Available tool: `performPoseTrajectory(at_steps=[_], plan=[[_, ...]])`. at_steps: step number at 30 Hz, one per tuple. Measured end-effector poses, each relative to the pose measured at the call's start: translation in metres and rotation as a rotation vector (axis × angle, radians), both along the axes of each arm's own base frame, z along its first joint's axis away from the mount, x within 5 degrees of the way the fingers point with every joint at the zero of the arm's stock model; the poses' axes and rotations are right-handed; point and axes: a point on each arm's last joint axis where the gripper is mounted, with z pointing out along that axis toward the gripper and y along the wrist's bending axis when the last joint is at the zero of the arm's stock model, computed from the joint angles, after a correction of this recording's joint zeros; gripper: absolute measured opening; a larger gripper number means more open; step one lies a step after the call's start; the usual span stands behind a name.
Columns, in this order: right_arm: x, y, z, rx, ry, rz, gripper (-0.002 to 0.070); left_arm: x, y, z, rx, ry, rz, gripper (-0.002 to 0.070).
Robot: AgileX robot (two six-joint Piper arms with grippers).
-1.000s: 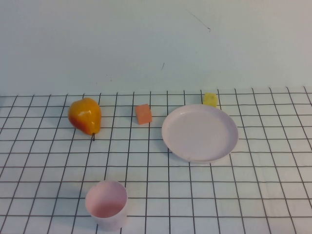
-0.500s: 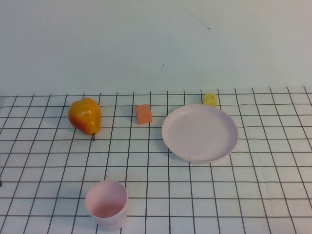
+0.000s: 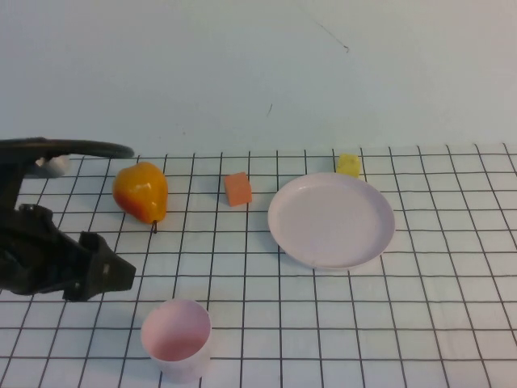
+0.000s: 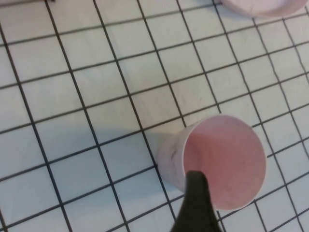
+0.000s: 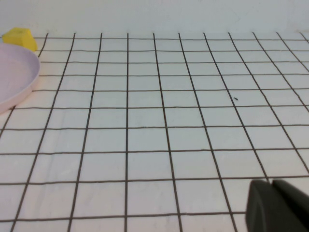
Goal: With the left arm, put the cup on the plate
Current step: Pick up the cup from the table
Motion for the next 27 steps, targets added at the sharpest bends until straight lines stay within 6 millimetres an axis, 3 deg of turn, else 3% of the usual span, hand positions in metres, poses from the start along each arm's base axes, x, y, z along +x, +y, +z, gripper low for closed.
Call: performPoseTrajectory(at_steps=[9,18,27], plan=[[0.000,0.000,0.000,0.000,0.000,0.000,-0.0002,0.033,-0.003,-0.046,0.019,0.158,-0.024,0.0452],[0.000,0.000,0.000,0.000,0.000,0.000,-0.0002,0.038,-0.041,-0.070,0.190,0.136,-0.198,0.0449],[0.000,0.000,0.000,0.000,0.000,0.000,-0.0002,0.049,-0.048,-0.093,0.255,0.169,-0.179,0.0432]])
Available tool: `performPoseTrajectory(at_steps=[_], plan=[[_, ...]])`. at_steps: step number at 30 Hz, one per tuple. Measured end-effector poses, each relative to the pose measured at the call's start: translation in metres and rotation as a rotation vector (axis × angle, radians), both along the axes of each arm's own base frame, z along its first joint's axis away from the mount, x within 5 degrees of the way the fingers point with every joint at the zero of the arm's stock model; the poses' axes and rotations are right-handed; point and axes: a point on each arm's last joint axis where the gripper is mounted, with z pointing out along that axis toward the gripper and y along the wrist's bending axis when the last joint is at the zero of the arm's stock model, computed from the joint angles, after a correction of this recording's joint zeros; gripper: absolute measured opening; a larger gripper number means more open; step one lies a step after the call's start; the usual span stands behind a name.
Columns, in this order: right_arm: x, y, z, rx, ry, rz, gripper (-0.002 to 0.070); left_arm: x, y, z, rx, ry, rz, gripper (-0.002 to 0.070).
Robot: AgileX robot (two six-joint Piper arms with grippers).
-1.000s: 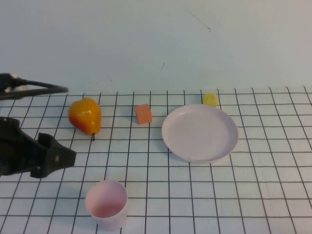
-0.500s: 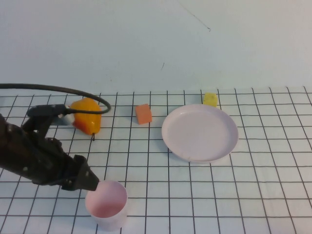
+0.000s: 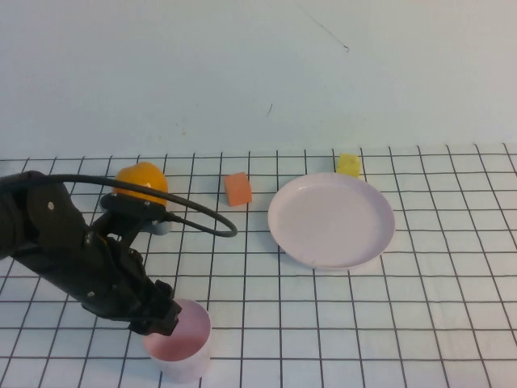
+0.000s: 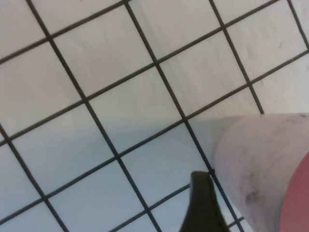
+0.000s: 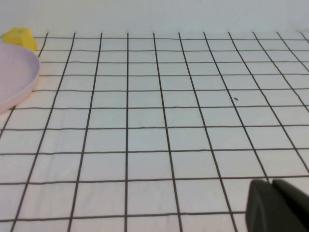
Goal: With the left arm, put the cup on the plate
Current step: Pick up the cup from the table, then place the cup on the plate
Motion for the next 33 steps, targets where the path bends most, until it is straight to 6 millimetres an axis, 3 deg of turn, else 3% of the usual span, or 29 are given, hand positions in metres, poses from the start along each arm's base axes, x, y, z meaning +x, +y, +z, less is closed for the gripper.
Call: performPoseTrajectory(at_steps=[4,8,11,14,19,24,29,33], plan=[[0.000,0.000,0.000,0.000,0.000,0.000,-0.0002,0.003,-0.001,-0.012,0.009,0.039,0.002,0.0312],[0.000,0.000,0.000,0.000,0.000,0.000,-0.0002,0.004,-0.003,-0.016,-0.011,0.061,0.020,0.0082],[0.000,0.000,0.000,0.000,0.000,0.000,-0.0002,0.005,-0.005,-0.014,-0.037,0.061,0.036,0.0025],[0.000,0.000,0.000,0.000,0.000,0.000,-0.0002,0.012,-0.010,-0.003,-0.080,0.052,0.048,0.0013],[0.000,0.000,0.000,0.000,0.000,0.000,-0.0002,0.034,-0.024,0.033,-0.169,-0.037,0.049,0.0011],[0.000,0.000,0.000,0.000,0.000,0.000,-0.0002,0.071,-0.055,0.064,-0.193,-0.126,-0.040,0.0011],[0.000,0.000,0.000,0.000,0.000,0.000,-0.0002,0.112,-0.094,0.068,-0.162,-0.159,-0.090,0.0011],[0.000,0.000,0.000,0.000,0.000,0.000,-0.0002,0.149,-0.123,0.052,-0.171,-0.148,-0.065,0.0011]])
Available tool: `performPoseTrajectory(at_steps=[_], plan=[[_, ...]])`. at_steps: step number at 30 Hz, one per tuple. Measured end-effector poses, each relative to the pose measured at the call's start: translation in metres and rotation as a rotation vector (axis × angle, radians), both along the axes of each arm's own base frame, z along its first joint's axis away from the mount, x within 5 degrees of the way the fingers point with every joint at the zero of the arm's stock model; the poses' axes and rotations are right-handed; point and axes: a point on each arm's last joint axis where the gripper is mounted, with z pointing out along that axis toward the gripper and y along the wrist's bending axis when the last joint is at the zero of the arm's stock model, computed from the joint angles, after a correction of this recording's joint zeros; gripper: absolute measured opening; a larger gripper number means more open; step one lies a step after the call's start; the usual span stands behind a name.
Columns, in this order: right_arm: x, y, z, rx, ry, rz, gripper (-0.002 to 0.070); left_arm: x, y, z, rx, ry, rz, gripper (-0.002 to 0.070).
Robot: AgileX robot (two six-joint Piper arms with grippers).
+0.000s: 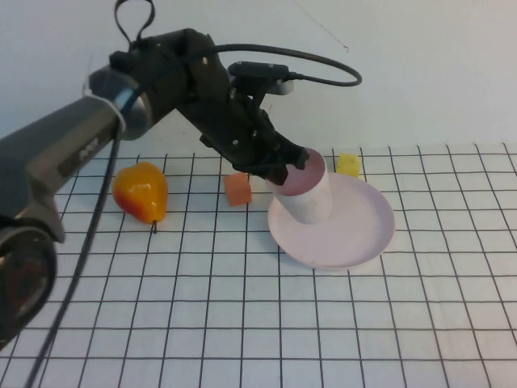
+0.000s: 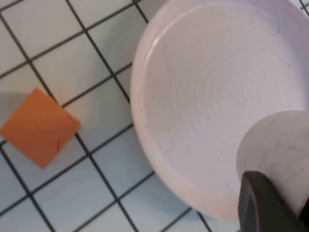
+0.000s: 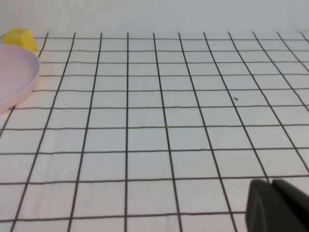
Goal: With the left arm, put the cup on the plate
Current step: Place the cup on the plate
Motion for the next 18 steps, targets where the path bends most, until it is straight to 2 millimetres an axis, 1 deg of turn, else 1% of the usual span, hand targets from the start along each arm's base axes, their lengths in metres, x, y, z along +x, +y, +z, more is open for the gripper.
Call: performPoseTrajectory(at_steps=[3,7,9,13,15,18], plan=[[0.000,0.000,0.000,0.000,0.000,0.000,-0.0002,0.019,-0.014,-0.017,0.009,0.022,-0.004,0.0011],[0.000,0.000,0.000,0.000,0.000,0.000,-0.0002,0.035,-0.027,-0.040,0.042,0.047,-0.020,0.0011],[0.000,0.000,0.000,0.000,0.000,0.000,-0.0002,0.040,-0.034,-0.047,0.044,0.046,-0.023,0.0011],[0.000,0.000,0.000,0.000,0.000,0.000,-0.0002,0.044,-0.046,-0.050,0.034,0.025,-0.031,0.0029],[0.000,0.000,0.000,0.000,0.000,0.000,-0.0002,0.045,-0.050,-0.055,0.039,0.021,-0.036,0.0063],[0.000,0.000,0.000,0.000,0.000,0.000,-0.0002,0.046,-0.051,-0.060,0.053,0.020,-0.039,0.0151]])
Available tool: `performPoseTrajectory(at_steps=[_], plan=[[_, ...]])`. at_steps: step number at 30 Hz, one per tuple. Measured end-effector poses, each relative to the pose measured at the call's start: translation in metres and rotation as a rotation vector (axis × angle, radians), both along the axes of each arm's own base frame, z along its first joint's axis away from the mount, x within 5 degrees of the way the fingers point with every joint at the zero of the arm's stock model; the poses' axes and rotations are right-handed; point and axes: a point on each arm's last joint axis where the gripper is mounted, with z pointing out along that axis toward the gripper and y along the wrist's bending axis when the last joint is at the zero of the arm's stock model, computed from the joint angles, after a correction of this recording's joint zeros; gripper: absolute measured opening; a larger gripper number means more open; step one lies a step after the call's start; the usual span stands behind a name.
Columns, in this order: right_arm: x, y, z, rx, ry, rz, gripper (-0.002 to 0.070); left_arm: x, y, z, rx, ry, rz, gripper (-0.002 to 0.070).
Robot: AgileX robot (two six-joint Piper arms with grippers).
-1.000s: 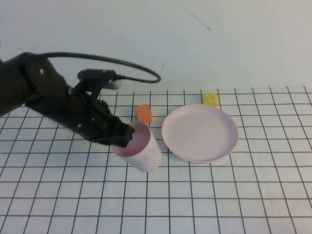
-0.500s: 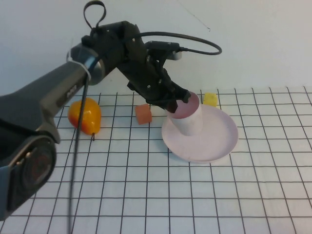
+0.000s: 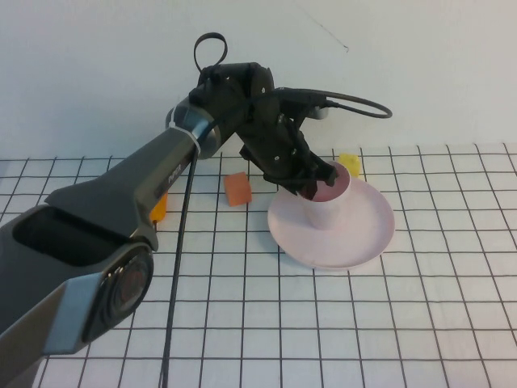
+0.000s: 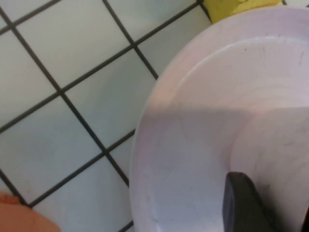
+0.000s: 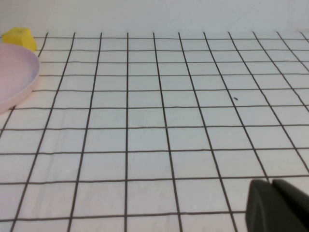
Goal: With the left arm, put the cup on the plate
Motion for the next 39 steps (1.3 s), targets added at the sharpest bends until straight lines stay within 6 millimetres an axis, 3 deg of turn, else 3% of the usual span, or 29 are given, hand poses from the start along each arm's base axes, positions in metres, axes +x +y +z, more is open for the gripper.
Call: performPoseTrajectory(at_steps=[6,12,15,18,20,24,27,32,35,39], plan=[[0.000,0.000,0.000,0.000,0.000,0.000,-0.0002,0.001,0.000,0.006,-0.001,-0.017,0.002,0.0344],[0.000,0.000,0.000,0.000,0.000,0.000,-0.0002,0.001,-0.001,0.050,-0.049,-0.087,0.004,0.0360],[0.000,0.000,0.000,0.000,0.000,0.000,-0.0002,-0.002,0.006,0.078,-0.071,-0.139,0.014,0.0316],[0.000,0.000,0.000,0.000,0.000,0.000,-0.0002,-0.006,0.025,0.110,-0.053,-0.189,0.039,0.0194],[0.000,0.000,0.000,0.000,0.000,0.000,-0.0002,-0.009,0.044,0.133,-0.032,-0.217,0.071,0.0087],[0.000,0.000,0.000,0.000,0.000,0.000,-0.0002,-0.022,0.084,0.185,-0.021,-0.298,0.167,0.0019],[0.000,0.000,0.000,0.000,0.000,0.000,-0.0002,-0.046,0.109,0.234,-0.013,-0.405,0.232,0.0005],[0.000,0.000,0.000,0.000,0.000,0.000,-0.0002,-0.111,0.145,0.315,-0.002,-0.604,0.328,0.0002],[0.000,0.000,0.000,0.000,0.000,0.000,-0.0002,-0.148,0.165,0.342,0.020,-0.665,0.382,0.0000],[0.000,0.000,0.000,0.000,0.000,0.000,-0.0002,-0.187,0.186,0.358,0.064,-0.701,0.425,0.0000]])
